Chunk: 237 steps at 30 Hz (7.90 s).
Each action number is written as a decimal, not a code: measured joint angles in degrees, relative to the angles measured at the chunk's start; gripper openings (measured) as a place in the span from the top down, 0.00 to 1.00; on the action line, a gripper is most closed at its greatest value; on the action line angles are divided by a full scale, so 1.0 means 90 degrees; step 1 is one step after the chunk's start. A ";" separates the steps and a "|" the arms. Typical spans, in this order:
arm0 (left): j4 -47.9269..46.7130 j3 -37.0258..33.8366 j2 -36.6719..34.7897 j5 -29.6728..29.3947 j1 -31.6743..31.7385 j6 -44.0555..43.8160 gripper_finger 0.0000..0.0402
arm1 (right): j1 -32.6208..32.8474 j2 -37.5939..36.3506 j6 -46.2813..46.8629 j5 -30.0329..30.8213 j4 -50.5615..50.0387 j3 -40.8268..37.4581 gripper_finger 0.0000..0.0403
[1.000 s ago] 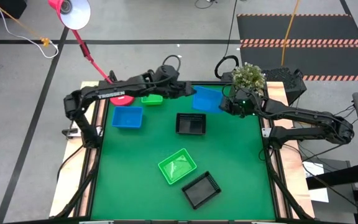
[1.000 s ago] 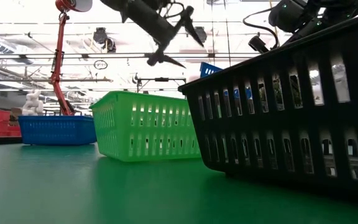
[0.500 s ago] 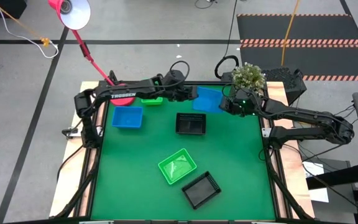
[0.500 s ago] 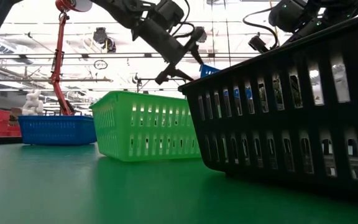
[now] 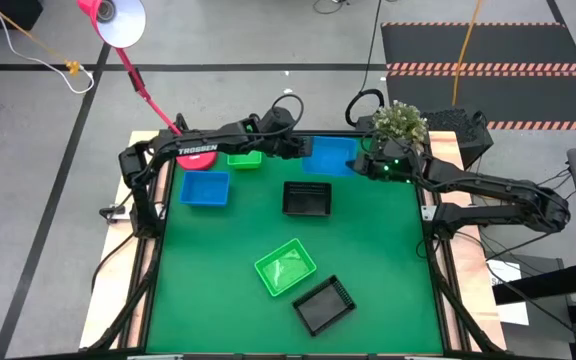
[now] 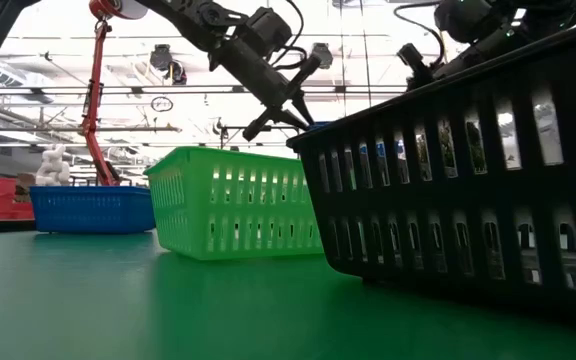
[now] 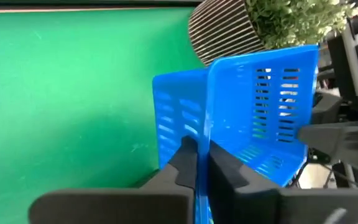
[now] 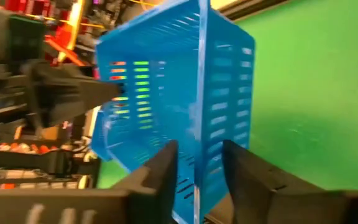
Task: Stack baskets by color
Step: Stack the right blue bin on the left stacked blue bins, then stack the bottom black bin on the top stacked black bins
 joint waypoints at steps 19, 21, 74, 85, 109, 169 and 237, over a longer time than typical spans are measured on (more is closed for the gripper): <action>-0.1884 0.0015 -0.0867 0.1039 0.0662 0.1121 0.98 | -0.0180 -0.0255 -0.0154 -0.2205 0.1395 0.0002 0.04; -0.2367 0.0015 -0.1140 0.1058 0.0743 0.1262 0.99 | -0.0180 -0.0255 -0.0274 -0.2261 0.1455 0.0002 0.05; -0.6030 -0.3656 -0.5921 -0.0193 0.3250 0.2050 0.97 | -0.0199 -0.0255 -0.0941 -0.2131 0.1396 0.0001 0.06; -0.5729 -0.4364 -0.5921 -0.0099 0.4040 0.2987 0.96 | -0.0199 -0.0255 -0.0828 -0.2097 0.1396 0.0002 0.06; -0.4897 -0.5071 -0.5921 -0.0255 0.4160 0.2853 0.87 | -0.0197 -0.0257 -0.0787 -0.1777 0.1396 0.0002 0.06; -0.4693 -0.3966 -0.6132 -0.1949 -0.3076 -0.2651 0.67 | 0.6366 0.2682 0.2743 -0.0156 -0.1914 0.1520 0.06; -0.3364 -0.3971 -0.5134 -0.2451 -0.4042 -0.2473 0.67 | 0.4530 0.1148 0.3278 -0.0121 -0.0608 0.1054 1.00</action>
